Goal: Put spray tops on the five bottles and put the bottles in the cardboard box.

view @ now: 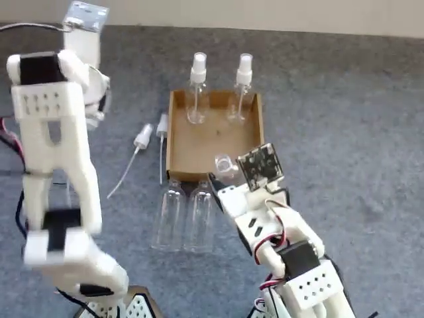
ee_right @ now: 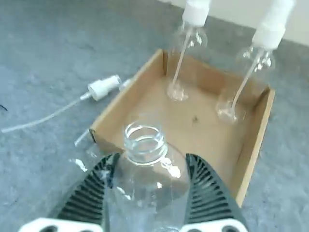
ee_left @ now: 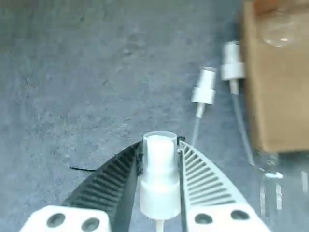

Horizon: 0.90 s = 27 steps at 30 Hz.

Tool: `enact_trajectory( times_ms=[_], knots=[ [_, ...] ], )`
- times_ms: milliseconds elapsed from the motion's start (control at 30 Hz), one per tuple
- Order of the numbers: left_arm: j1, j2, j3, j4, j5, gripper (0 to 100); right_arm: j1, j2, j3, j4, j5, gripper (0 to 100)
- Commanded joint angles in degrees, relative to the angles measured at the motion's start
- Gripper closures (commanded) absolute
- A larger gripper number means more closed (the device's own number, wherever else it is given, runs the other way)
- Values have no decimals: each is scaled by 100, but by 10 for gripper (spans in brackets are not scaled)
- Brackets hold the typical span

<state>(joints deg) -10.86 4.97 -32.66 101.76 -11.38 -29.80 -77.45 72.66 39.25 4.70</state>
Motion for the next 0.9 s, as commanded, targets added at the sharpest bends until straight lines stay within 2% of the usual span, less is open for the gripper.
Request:
enact_trajectory(
  times_ms=[0,100,200,367,467,600,867],
  knots=[
    [1297,-2466,892,-290,352,996,-84,-488,127,-215,-114,995],
    [2229,-3521,1525,-1029,730,996,-84,-778,136,-215,-343,995],
    [2967,-4171,2360,-2171,985,996,-84,-1165,268,-215,-360,995],
    [3793,-4743,3626,-4352,1424,995,-312,-1991,910,-215,-352,995],
    [4119,-4840,4040,-5327,1451,995,-347,-2422,1218,-189,-352,995],
    [4338,-4831,4321,-5960,1451,995,-356,-2738,1358,-189,-352,995],
    [4479,-4611,4418,-6163,1442,995,-356,-2756,1358,-189,-352,995]
  ],
)
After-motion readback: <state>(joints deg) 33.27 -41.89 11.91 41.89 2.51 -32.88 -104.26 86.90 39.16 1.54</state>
